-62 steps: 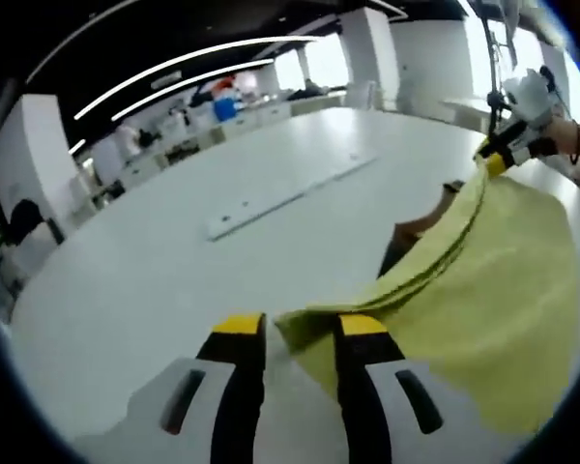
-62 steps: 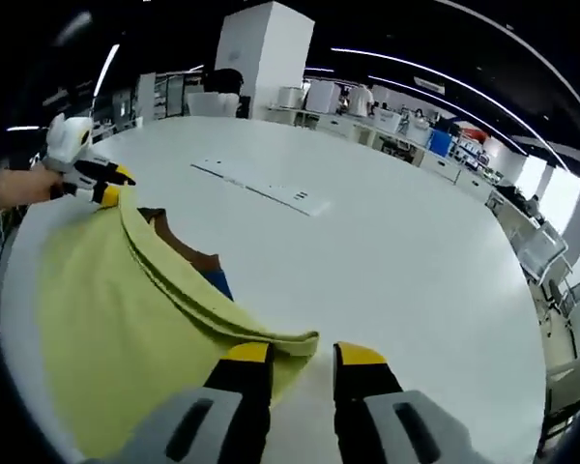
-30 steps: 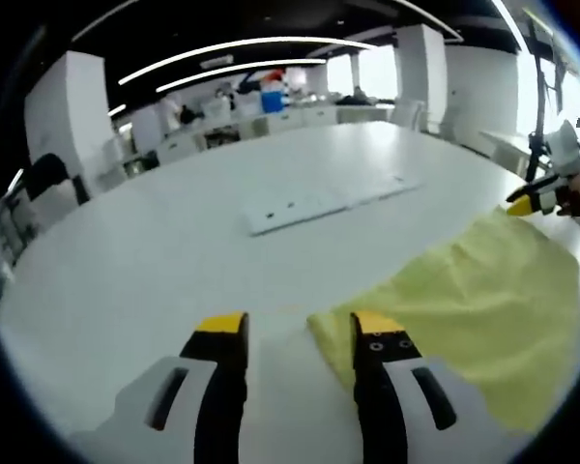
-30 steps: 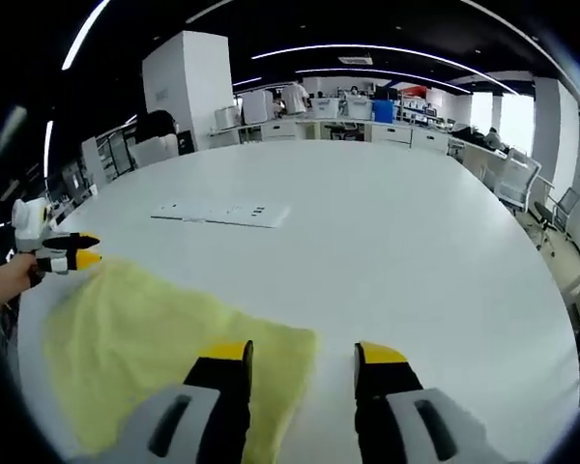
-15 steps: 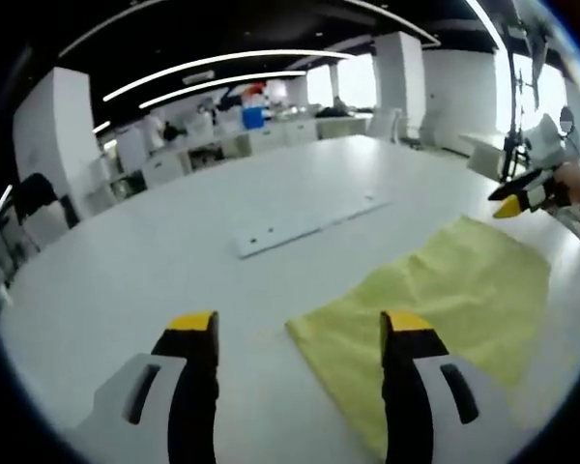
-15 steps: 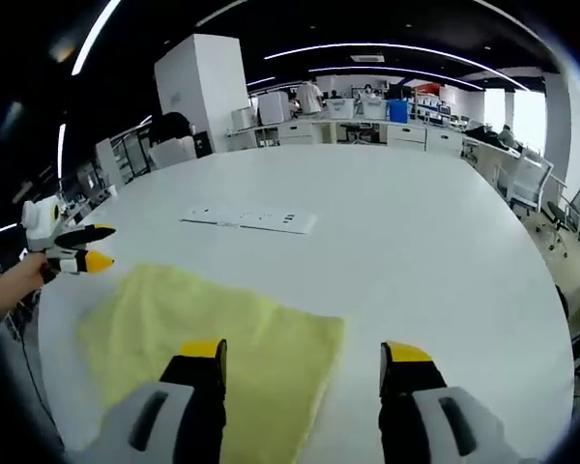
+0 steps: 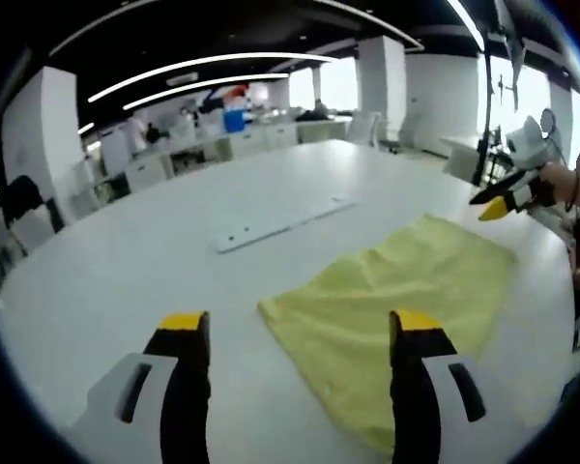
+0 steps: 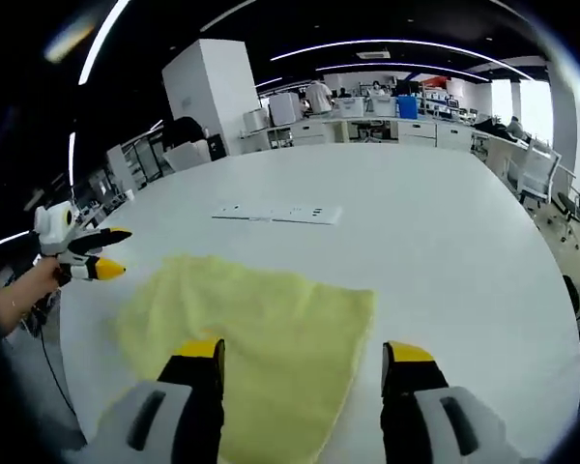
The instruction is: Fold the garment on the visible template until the final outline fits inside the template.
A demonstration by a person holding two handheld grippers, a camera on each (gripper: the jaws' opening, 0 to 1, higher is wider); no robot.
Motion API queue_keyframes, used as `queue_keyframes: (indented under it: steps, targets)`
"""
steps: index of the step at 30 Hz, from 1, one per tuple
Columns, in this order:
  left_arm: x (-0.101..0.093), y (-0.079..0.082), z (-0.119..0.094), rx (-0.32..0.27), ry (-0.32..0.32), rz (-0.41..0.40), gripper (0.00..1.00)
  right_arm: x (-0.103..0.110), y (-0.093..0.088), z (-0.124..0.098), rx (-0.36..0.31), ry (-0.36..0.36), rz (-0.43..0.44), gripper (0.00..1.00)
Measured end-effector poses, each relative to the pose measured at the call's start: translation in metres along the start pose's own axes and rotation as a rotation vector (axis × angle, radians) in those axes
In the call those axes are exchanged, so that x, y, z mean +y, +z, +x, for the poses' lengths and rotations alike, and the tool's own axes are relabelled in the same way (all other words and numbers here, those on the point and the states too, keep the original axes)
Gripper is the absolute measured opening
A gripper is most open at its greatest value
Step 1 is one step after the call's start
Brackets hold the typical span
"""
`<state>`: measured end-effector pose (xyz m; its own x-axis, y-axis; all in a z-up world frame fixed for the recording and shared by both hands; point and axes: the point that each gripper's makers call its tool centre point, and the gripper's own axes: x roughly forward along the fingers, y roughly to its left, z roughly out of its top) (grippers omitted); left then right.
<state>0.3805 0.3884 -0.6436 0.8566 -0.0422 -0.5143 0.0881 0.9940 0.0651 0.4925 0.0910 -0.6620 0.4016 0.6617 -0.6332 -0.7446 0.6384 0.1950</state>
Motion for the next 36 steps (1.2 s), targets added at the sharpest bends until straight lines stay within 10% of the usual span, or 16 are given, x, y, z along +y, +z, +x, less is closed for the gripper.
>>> queue_keyframes:
  steps: [36]
  targets:
    - [-0.044, -0.078, -0.056, 0.103, -0.058, -0.134, 0.44, 0.027, -0.074, -0.048, 0.066, 0.102, 0.008, 0.48]
